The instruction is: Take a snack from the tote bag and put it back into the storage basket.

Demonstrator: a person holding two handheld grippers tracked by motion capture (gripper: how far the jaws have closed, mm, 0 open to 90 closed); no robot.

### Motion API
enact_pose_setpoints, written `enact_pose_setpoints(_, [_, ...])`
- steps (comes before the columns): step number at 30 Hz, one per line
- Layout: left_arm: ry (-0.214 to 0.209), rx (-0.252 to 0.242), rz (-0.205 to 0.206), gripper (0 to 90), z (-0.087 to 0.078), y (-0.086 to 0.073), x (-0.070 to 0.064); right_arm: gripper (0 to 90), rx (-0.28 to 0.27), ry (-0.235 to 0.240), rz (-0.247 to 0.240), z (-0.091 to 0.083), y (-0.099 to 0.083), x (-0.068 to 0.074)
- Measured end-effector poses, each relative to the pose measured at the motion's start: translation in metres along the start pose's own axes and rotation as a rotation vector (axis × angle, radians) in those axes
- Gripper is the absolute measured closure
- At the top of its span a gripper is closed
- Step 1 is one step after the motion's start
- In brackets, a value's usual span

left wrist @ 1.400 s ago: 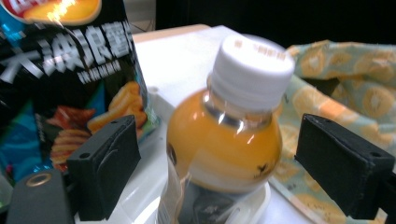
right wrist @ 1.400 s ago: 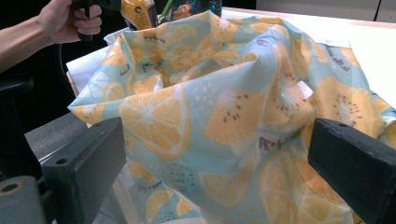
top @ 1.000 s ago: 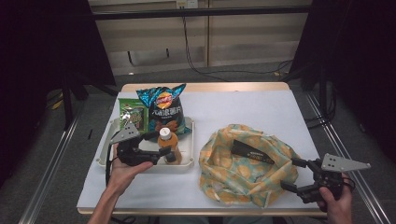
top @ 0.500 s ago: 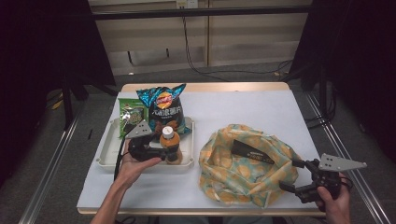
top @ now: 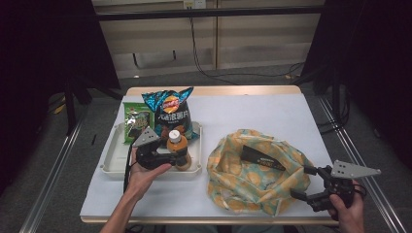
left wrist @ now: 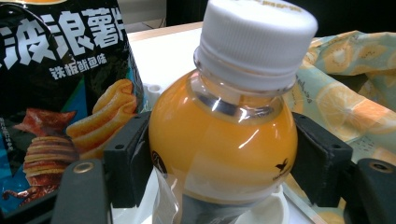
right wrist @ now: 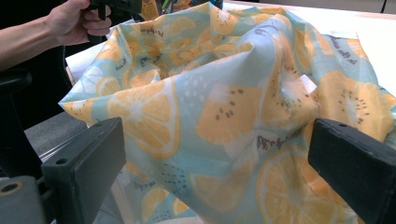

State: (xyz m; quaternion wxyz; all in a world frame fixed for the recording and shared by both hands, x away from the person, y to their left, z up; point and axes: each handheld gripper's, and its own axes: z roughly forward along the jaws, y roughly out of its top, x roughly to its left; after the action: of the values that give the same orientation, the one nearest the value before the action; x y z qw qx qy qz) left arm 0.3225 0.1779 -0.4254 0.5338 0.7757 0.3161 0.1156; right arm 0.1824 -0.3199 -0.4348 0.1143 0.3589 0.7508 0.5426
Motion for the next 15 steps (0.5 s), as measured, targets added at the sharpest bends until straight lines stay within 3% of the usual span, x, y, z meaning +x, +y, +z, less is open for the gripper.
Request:
enact_pose_setpoints(5, [-0.042,0.004,0.001,27.6,-0.001,-0.001,0.001,3.6,-0.003,-0.004,-0.001,-0.001,0.000,0.000])
enact_pose_setpoints(9, [-0.055,0.021,-0.016,15.9,-0.002,-0.004,0.002,3.6,-0.007,-0.002,-0.005,-0.001,0.001,-0.001])
enact_pose_setpoints(15, [-0.067,0.005,-0.005,11.9,-0.021,-0.007,0.000,3.6,-0.012,-0.007,-0.007,-0.003,0.003,0.000])
